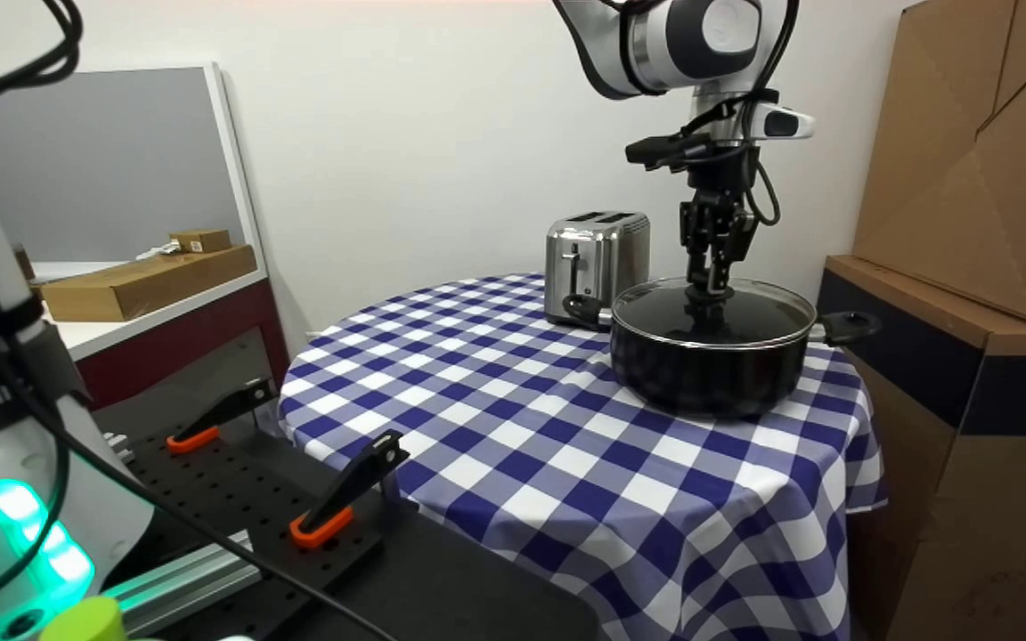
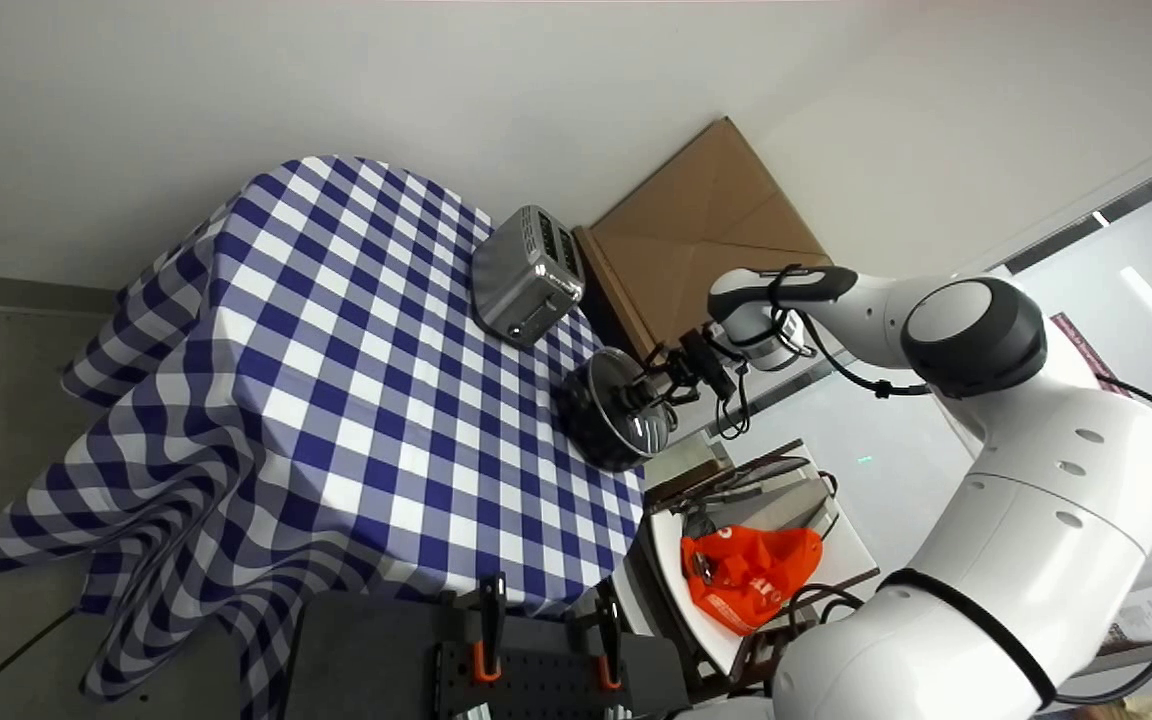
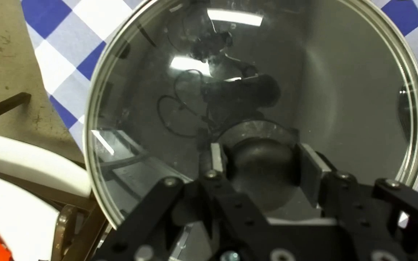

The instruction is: Pick up the glass lid from the table and put it on the black pot.

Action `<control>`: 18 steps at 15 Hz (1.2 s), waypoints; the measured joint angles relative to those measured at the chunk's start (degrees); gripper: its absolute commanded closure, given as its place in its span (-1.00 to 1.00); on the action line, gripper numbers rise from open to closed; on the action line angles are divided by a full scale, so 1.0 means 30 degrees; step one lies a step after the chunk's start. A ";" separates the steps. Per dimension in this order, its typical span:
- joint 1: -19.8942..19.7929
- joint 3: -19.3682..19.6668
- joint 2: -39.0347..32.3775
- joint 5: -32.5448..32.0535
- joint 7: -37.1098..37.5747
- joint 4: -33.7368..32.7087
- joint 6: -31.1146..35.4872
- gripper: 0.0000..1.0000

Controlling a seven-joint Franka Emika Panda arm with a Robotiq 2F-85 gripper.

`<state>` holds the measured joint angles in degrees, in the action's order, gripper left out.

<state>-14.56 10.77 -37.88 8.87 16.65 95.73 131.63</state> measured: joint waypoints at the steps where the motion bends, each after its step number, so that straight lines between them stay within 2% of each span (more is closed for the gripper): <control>1: -0.0204 -0.0188 0.0017 0.0447 -0.0226 -0.0007 -0.0093 0.50; 8: -0.1231 -0.0967 0.0047 0.2681 -0.1182 -0.0127 -0.0899 0.50; 18: -0.1171 -0.0536 0.0036 0.2518 -0.0864 -0.0787 -0.5010 0.50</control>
<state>-18.08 9.16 -37.77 16.42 14.05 93.37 116.60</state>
